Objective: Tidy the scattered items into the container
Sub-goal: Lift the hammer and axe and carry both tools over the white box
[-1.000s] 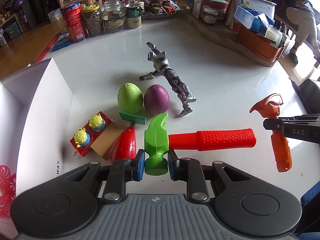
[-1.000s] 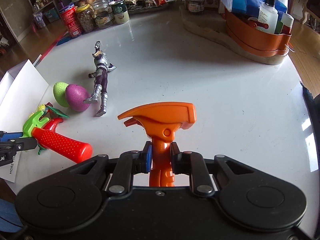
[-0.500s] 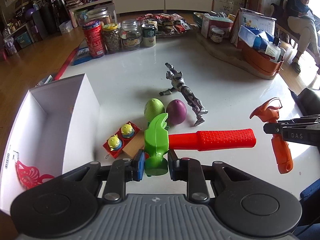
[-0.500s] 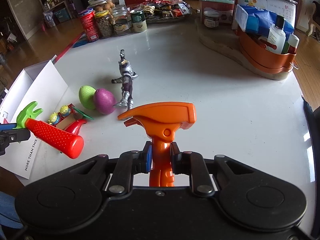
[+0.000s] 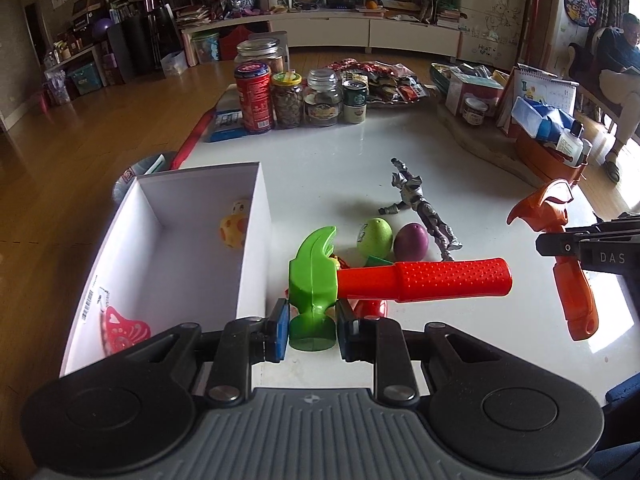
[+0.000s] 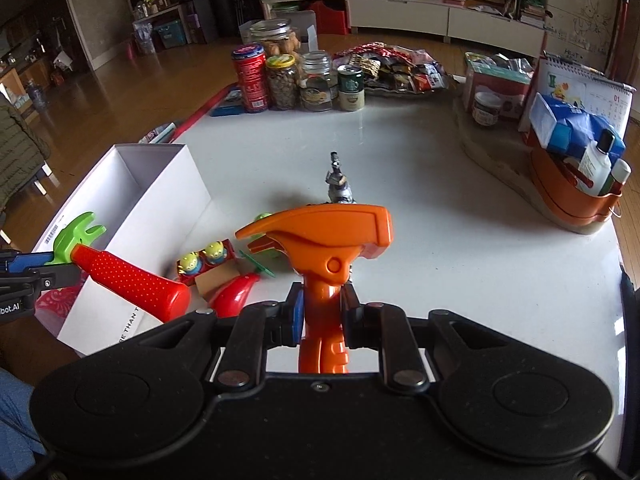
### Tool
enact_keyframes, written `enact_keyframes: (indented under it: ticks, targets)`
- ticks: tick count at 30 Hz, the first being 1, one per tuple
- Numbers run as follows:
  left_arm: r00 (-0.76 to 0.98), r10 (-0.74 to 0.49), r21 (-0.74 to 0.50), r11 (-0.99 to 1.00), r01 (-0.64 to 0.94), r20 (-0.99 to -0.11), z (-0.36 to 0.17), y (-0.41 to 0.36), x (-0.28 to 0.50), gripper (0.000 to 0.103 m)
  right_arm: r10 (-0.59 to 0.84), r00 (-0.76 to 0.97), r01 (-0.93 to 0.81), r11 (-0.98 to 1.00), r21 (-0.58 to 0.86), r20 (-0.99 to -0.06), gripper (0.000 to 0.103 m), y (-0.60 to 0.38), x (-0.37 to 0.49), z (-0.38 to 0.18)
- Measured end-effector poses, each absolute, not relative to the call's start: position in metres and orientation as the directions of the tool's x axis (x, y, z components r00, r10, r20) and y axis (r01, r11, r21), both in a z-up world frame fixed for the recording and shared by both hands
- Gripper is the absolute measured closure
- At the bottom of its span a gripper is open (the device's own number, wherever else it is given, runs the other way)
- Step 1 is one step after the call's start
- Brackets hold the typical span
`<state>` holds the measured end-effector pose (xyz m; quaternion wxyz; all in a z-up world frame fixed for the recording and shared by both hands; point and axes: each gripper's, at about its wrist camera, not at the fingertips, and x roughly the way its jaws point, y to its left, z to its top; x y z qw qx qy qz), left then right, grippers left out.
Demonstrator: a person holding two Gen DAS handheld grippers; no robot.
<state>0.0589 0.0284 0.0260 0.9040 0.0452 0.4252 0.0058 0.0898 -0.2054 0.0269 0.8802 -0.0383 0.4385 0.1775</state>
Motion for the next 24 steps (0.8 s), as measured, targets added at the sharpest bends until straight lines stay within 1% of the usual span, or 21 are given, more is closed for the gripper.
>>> enact_keyframes:
  ticks: [10,24]
  targets:
    - [0.639,0.111,0.084,0.994,-0.072,-0.762,0.031,0.080,0.042,0.078,0.325,0.531,-0.461,0.885,0.055,-0.782,0.085,-0.139,0.081,0.044]
    - [0.601,0.177,0.065,0.977,-0.203,-0.779,0.019,0.156,0.023,0.079,0.407,0.475,-0.616,0.787,0.036,-0.780,0.085,-0.030,0.081,0.055]
